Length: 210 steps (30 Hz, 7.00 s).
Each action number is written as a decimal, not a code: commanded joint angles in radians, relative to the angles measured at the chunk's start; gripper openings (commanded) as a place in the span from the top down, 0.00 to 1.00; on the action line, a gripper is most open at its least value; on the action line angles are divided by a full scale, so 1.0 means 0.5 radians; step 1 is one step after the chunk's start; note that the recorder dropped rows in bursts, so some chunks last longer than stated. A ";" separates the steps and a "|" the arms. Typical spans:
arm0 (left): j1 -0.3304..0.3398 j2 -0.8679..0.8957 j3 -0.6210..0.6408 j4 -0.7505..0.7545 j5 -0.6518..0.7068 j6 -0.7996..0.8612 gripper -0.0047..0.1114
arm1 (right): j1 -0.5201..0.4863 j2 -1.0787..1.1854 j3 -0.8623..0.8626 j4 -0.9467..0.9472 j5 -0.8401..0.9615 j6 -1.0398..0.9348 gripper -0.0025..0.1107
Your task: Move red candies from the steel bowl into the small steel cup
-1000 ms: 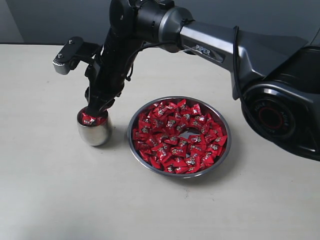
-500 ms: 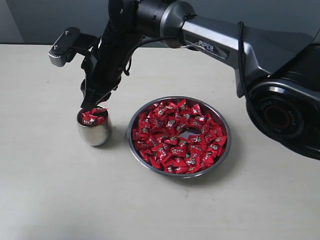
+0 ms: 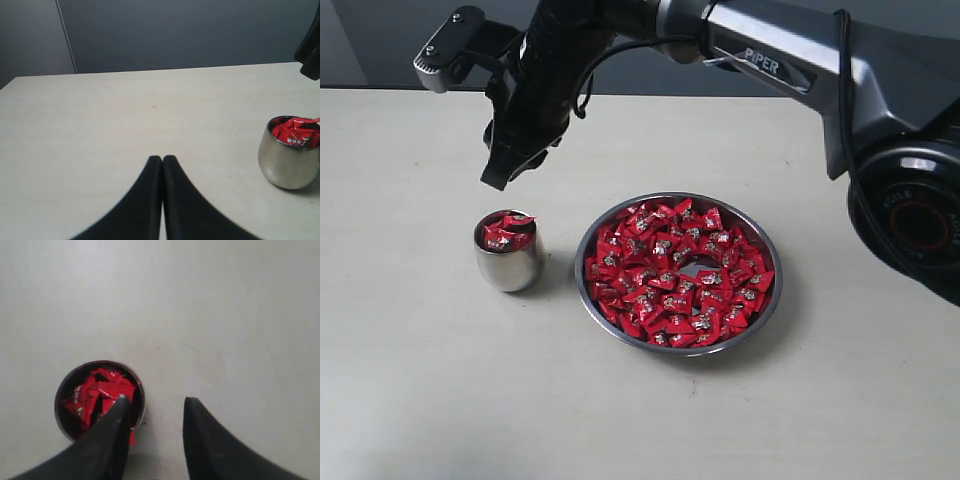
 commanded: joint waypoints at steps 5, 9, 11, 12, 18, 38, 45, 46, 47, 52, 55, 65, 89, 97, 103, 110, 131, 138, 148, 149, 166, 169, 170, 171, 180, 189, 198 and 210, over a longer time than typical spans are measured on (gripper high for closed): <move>0.001 -0.009 0.008 -0.006 -0.004 -0.004 0.96 | -0.005 -0.022 -0.009 -0.003 -0.139 0.124 0.98; 0.001 -0.009 0.008 -0.006 -0.004 -0.004 0.96 | -0.009 -0.022 -0.009 0.025 -0.226 0.278 0.98; 0.001 -0.009 0.008 -0.006 -0.004 -0.004 0.96 | -0.026 -0.022 -0.009 0.006 -0.328 0.493 0.98; 0.001 -0.009 0.008 -0.006 -0.004 -0.004 0.96 | -0.042 -0.022 -0.009 0.012 -0.367 0.550 0.98; 0.001 -0.009 0.008 -0.006 -0.004 -0.004 0.96 | -0.133 -0.055 0.000 0.065 -0.467 0.661 0.98; 0.001 -0.009 0.008 -0.006 -0.004 -0.004 0.96 | -0.551 -0.931 1.442 0.183 -1.387 0.690 0.98; 0.001 -0.009 0.008 -0.006 -0.004 -0.004 0.96 | -0.716 -1.373 1.956 0.193 -1.659 0.690 0.98; 0.001 -0.009 0.008 -0.006 -0.004 -0.004 0.96 | -0.731 -1.439 2.031 0.193 -1.697 0.690 0.98; 0.001 -0.009 0.008 -0.006 -0.004 -0.004 0.96 | -0.751 -1.506 2.106 0.193 -1.738 0.690 0.98; 0.001 -0.009 0.008 -0.006 -0.004 -0.004 0.96 | -0.786 -1.804 2.427 0.201 -1.953 0.690 0.98; 0.001 -0.009 0.008 -0.006 -0.004 -0.004 0.96 | -0.786 -1.930 2.544 0.199 -2.030 0.690 0.98; 0.001 -0.009 0.008 -0.006 -0.004 -0.004 0.96 | -0.786 -2.144 2.607 0.194 -1.843 0.690 0.98; 0.001 -0.009 0.008 -0.006 -0.004 -0.004 0.96 | -0.786 -2.552 2.946 -0.279 -1.497 0.691 0.98; 0.001 -0.009 0.008 -0.006 -0.004 -0.004 0.96 | -0.836 -2.781 2.946 -0.351 -1.391 0.694 0.98; 0.001 -0.009 0.008 -0.006 -0.004 -0.004 0.96 | -1.130 -3.002 2.946 -0.336 -1.208 0.698 0.98; 0.001 -0.009 0.008 -0.006 -0.004 -0.004 0.96 | -1.414 -3.269 3.078 -0.344 -1.180 0.698 0.98; 0.001 -0.009 0.008 -0.006 -0.004 -0.004 0.96 | -1.831 -4.407 4.217 -0.130 -1.585 0.794 0.98; 0.001 -0.009 0.008 -0.006 -0.004 -0.004 0.96 | -1.831 -4.561 4.310 -0.082 -1.535 0.798 0.98; 0.001 -0.009 0.008 -0.006 -0.004 -0.004 0.96 | -1.831 -4.573 4.310 -0.076 -1.542 0.798 0.98; 0.001 -0.009 0.008 -0.006 -0.004 -0.004 0.96 | -1.831 -4.573 4.310 -0.076 -1.542 0.798 0.98; 0.001 -0.009 0.008 -0.006 -0.004 -0.004 0.96 | -1.831 -4.568 4.310 -0.673 -1.476 1.463 0.98; 0.001 -0.009 0.008 -0.006 -0.004 -0.004 0.96 | -1.831 -4.569 4.310 -0.667 -1.445 1.467 0.98; 0.001 -0.009 0.008 -0.006 -0.004 -0.004 0.96 | -1.831 -4.569 4.310 -0.667 -1.433 1.467 0.98; 0.001 -0.009 0.008 -0.006 -0.004 -0.004 0.96 | -1.831 -4.569 4.310 -0.667 -1.429 1.462 0.98; 0.001 -0.009 0.008 -0.006 -0.004 -0.004 0.96 | -1.831 -4.569 4.310 -0.657 -1.437 1.462 0.98; 0.001 -0.009 0.008 -0.006 -0.004 -0.004 0.96 | -1.831 -4.569 4.310 -0.657 -1.437 1.467 0.98; 0.001 -0.009 0.008 -0.006 -0.004 -0.004 0.96 | -1.831 -4.569 4.310 -0.646 -1.437 1.467 0.98; 0.001 -0.009 0.008 -0.006 -0.004 -0.004 0.96 | -1.831 -4.569 4.310 -0.646 -1.437 1.467 0.98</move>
